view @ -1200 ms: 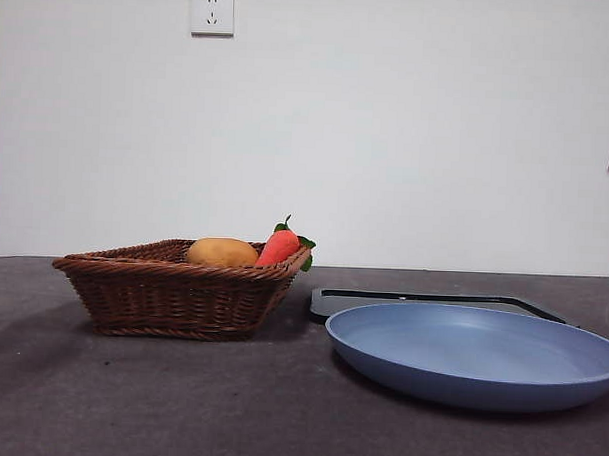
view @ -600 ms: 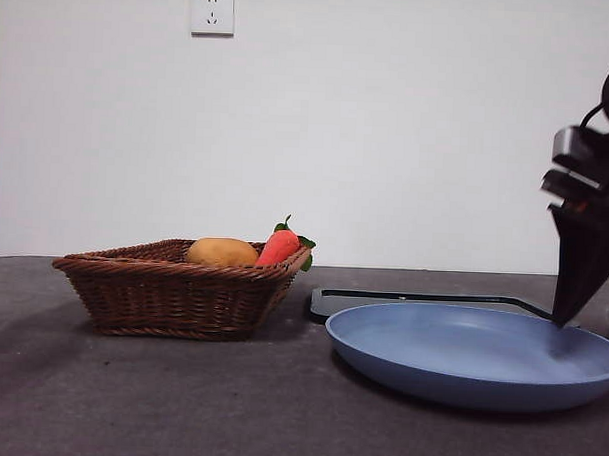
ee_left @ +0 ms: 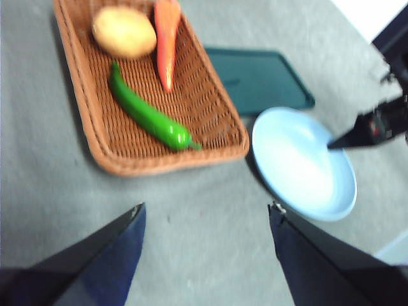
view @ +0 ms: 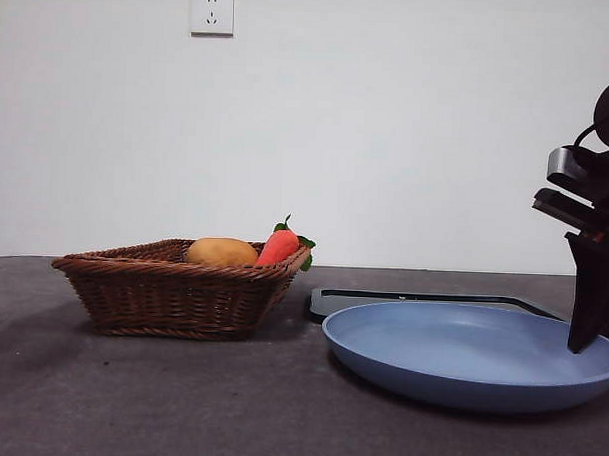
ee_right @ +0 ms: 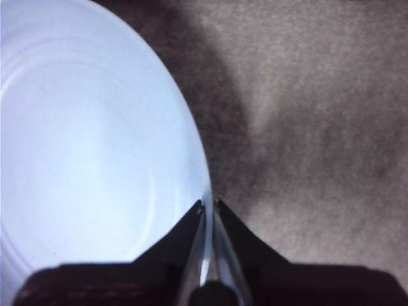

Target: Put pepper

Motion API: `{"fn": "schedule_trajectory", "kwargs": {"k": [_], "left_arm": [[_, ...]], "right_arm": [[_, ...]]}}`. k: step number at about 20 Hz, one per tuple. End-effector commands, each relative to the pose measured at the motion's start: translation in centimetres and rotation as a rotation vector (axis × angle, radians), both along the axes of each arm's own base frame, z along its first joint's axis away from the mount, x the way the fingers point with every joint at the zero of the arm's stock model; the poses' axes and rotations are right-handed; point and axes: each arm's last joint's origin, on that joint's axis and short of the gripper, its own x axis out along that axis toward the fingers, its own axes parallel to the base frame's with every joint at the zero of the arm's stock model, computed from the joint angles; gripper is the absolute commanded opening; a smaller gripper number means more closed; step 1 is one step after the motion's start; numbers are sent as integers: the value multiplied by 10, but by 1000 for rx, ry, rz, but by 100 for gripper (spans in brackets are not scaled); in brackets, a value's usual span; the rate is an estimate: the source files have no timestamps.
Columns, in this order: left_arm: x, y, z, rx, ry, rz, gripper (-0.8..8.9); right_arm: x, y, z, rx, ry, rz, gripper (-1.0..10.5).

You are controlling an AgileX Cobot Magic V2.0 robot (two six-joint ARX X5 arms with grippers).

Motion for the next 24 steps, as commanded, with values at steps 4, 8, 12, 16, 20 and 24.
{"fn": "schedule_trajectory", "kwargs": {"k": [4,8,12,16,20,24], "left_arm": [[22,-8,13,-23,32,36,337],[63,-27,22,60,107,48,336],[116,-62,24,127,181,44,336],[168,-99,12,218,253,67,336],[209,-125,-14,319,352,106,336],[231,-136,-49,359,444,149,336]], "right_arm": [[-11,-1,46,19,-163,-21,5],[-33,-3,87,32,-304,-22,5],[-54,-6,125,41,-428,-34,5],[-70,-8,149,49,-510,-40,5],[-77,-9,155,55,-540,-44,5],[-78,-9,154,54,-529,-43,5]]}}
